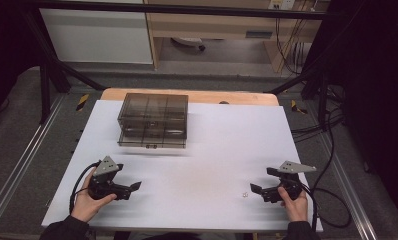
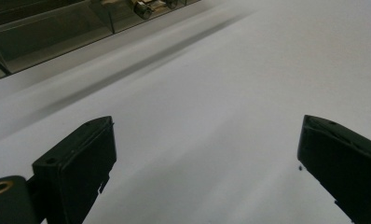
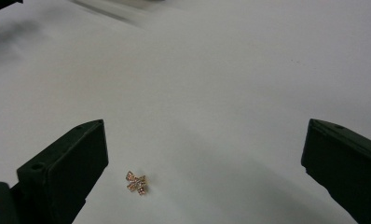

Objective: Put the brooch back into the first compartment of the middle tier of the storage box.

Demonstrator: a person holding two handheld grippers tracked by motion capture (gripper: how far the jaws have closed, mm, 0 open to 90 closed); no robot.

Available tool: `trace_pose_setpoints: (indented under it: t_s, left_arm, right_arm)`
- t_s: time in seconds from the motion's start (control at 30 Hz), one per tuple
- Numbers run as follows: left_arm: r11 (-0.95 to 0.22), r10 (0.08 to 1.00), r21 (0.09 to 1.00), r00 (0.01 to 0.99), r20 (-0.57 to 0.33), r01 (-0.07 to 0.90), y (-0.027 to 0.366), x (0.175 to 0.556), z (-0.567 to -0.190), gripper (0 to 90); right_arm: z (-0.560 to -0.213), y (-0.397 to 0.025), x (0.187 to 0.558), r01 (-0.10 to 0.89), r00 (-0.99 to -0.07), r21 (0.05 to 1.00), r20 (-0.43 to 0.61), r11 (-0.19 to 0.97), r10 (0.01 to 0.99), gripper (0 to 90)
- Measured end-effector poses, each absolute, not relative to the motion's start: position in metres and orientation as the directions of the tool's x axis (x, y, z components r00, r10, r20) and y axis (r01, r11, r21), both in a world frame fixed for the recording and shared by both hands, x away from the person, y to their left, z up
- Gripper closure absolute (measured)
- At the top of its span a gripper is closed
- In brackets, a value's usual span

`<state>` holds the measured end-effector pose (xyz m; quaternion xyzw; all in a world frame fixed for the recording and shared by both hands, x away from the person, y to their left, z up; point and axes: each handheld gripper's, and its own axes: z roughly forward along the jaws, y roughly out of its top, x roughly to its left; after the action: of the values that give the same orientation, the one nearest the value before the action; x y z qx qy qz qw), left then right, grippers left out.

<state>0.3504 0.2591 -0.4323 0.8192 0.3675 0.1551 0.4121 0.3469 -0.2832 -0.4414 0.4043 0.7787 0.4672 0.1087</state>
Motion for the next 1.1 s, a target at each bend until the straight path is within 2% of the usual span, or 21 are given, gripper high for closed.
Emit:
trace_pose_setpoints:
  t_s: [1.1]
  left_arm:
    - [-0.437,0.683,0.778,0.73,-0.039,0.451,0.209,0.347,-0.428,4.0]
  right_arm:
    - [-0.441,-0.282,0.347,0.52,-0.652,0.815,0.184,0.257,0.736,1.1]
